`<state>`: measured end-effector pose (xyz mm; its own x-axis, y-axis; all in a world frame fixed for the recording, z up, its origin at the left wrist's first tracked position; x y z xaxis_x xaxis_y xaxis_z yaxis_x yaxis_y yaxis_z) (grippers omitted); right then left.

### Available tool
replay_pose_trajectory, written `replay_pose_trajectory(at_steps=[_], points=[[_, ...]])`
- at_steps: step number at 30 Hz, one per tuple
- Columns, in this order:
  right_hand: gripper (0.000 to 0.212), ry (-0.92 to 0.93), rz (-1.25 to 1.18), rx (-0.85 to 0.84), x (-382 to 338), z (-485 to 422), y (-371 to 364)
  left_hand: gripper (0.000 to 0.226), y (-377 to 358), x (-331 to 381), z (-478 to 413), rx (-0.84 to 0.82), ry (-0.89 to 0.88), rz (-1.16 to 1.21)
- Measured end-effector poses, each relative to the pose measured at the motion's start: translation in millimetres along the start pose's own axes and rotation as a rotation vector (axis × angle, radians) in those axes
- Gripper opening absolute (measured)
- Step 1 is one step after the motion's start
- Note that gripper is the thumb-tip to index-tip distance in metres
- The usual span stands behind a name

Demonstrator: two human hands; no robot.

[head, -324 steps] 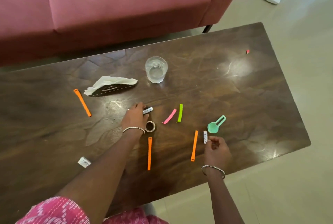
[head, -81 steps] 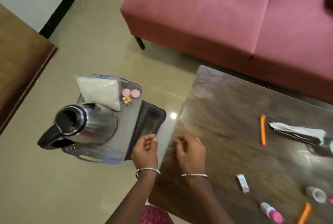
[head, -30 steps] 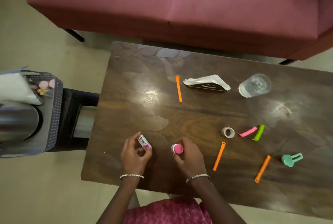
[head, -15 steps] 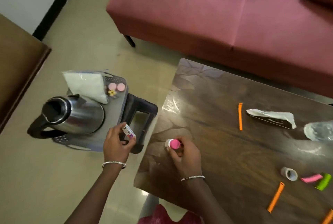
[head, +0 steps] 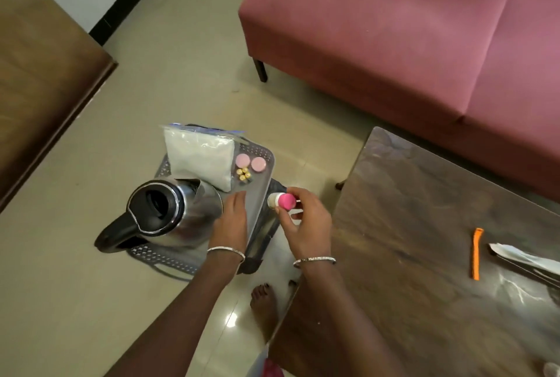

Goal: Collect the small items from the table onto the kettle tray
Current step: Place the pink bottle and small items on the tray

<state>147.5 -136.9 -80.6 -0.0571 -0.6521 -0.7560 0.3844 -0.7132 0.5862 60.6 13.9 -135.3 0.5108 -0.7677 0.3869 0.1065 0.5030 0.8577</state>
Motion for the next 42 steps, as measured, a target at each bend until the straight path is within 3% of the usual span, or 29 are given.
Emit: replay_pose_trajectory(at_steps=[5,14,23,33,42], points=[[0.029,0.064,0.132,-0.025,-18,-36,-37,0.039,-28,-18,-31,-0.085,0.033,-0.065],[0.018,0.089,0.384,-0.07,-17,-63,-86,0.029,-42,-36,-45,0.0,0.102,-0.099],[0.019,0.157,0.583,-0.02,-17,-72,-109,0.039,-47,-46,-39,0.071,0.148,-0.002],[0.018,0.15,0.628,0.006,-13,-75,-113,0.051,-49,-55,-31,0.108,0.226,0.074],[0.018,0.145,0.622,0.011,-10,-77,-116,0.023,-40,-55,-34,0.149,0.339,-0.039]])
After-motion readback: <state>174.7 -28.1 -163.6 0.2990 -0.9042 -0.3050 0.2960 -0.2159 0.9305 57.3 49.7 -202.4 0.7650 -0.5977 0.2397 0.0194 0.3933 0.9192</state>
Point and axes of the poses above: each hand's wrist, its own z-axis away from the middle knuckle, its own y-axis out of the back of the hand, x = y × z, the point moved 10 cm from there along -z, towards the middle knuckle, and after that the axes turned 8 degrees about -y, right-handed, at the moved point
